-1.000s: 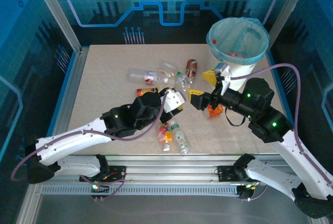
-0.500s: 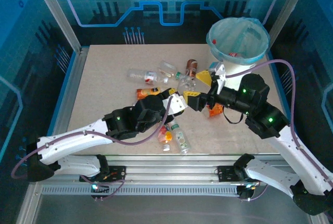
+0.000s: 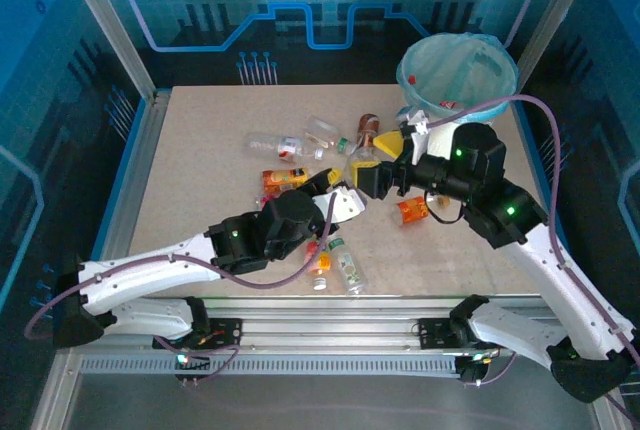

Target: Put the plastic bottles in the bin

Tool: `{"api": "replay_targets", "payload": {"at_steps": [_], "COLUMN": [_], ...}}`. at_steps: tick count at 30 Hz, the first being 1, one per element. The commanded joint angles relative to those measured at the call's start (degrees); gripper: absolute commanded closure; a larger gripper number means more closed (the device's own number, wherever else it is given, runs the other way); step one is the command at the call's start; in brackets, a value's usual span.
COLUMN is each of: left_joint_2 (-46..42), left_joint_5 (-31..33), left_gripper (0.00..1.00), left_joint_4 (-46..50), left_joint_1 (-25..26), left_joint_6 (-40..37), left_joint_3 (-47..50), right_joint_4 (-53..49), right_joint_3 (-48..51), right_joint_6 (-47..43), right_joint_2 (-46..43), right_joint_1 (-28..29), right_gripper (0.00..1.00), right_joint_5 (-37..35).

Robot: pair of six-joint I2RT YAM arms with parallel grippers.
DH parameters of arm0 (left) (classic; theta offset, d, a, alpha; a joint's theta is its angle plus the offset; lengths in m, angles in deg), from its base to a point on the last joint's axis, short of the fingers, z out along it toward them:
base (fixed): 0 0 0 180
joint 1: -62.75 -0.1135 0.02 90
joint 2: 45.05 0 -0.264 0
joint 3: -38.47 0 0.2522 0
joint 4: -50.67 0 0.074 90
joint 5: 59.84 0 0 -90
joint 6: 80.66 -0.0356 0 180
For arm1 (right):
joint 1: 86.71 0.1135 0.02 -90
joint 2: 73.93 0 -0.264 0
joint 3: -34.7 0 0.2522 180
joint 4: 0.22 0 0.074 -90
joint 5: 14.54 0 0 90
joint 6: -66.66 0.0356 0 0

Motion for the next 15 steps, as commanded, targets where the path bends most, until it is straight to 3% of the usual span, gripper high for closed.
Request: {"api": "replay_targets", "payload": {"at_steps": [1,9,15], "left_joint_2": [-0.1,3.6,5.0], "left_joint_5": [1.9,6.5,8.8], "left_gripper": [0.59,0.59,0.59], "left_joint_4": [-6.6,-7.1,-8.6], "left_joint_1": [0.7,0.7,0.6], "left_joint_6": [-2.9,-4.7,-4.1], "left_joint_3": [0.1,-1.9,-2.6], "right_joint_4": [-2.3,-5.3,-11.5], "right_joint_3": [-2.9,-5.9,-9.6], "right_joint_6": [1.6,-0.3,-1.5], "right_joint_2": [1.7,5.4,8.0], "right_joint_1": [-1.5,-1.7,-1.8], "right_gripper": [0.08,0.08,0.09], "right_joint_5": [2.6,4.1,-1.1]}}
